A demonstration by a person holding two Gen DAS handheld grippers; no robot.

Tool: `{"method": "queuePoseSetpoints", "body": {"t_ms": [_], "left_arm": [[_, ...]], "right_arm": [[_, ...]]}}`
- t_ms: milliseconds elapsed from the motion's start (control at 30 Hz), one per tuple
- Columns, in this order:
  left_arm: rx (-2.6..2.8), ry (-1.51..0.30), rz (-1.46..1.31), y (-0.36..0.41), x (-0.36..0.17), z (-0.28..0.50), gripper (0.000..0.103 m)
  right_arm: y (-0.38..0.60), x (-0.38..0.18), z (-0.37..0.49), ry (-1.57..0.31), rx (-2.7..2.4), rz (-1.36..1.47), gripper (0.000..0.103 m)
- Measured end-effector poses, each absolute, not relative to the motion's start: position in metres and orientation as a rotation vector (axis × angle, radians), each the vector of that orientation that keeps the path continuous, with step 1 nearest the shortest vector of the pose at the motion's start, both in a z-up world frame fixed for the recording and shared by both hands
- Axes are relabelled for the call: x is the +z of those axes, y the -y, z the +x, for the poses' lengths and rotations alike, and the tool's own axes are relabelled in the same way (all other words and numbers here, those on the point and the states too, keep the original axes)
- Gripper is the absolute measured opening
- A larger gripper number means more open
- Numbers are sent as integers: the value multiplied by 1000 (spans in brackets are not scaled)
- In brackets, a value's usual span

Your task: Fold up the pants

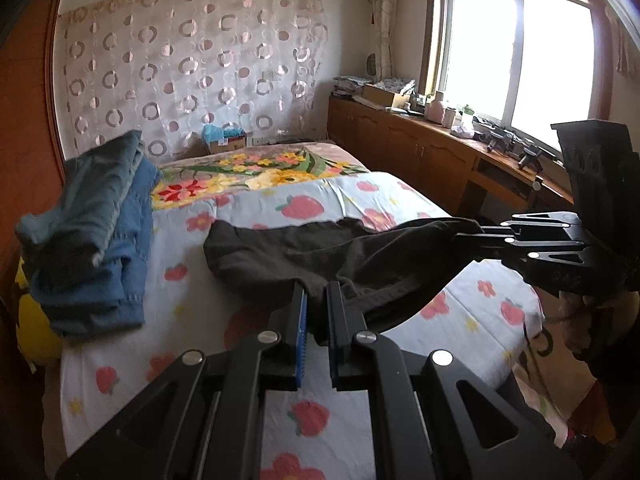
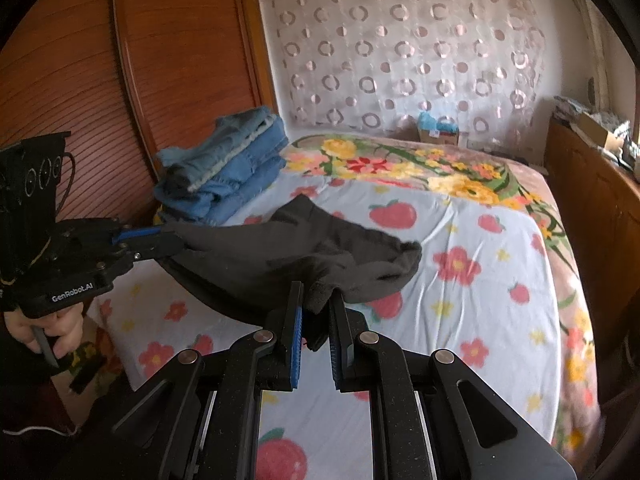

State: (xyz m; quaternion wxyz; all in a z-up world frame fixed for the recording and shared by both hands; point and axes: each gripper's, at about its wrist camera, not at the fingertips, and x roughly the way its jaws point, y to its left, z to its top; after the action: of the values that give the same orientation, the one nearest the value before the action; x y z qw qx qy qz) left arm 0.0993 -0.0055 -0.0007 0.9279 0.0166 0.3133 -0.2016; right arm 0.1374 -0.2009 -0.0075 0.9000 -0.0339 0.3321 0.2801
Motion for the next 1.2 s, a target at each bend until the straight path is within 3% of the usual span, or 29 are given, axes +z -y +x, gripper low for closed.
{"method": "queuePoseSetpoints", "body": {"t_ms": [833, 1200], "left_arm": [[-420, -814, 27, 14, -91, 62, 7], [-415, -823, 26, 14, -94, 64, 7]], "right_arm": [[210, -100, 94, -825, 565, 13, 9], [210, -109, 92, -830, 555, 1, 9]]}}
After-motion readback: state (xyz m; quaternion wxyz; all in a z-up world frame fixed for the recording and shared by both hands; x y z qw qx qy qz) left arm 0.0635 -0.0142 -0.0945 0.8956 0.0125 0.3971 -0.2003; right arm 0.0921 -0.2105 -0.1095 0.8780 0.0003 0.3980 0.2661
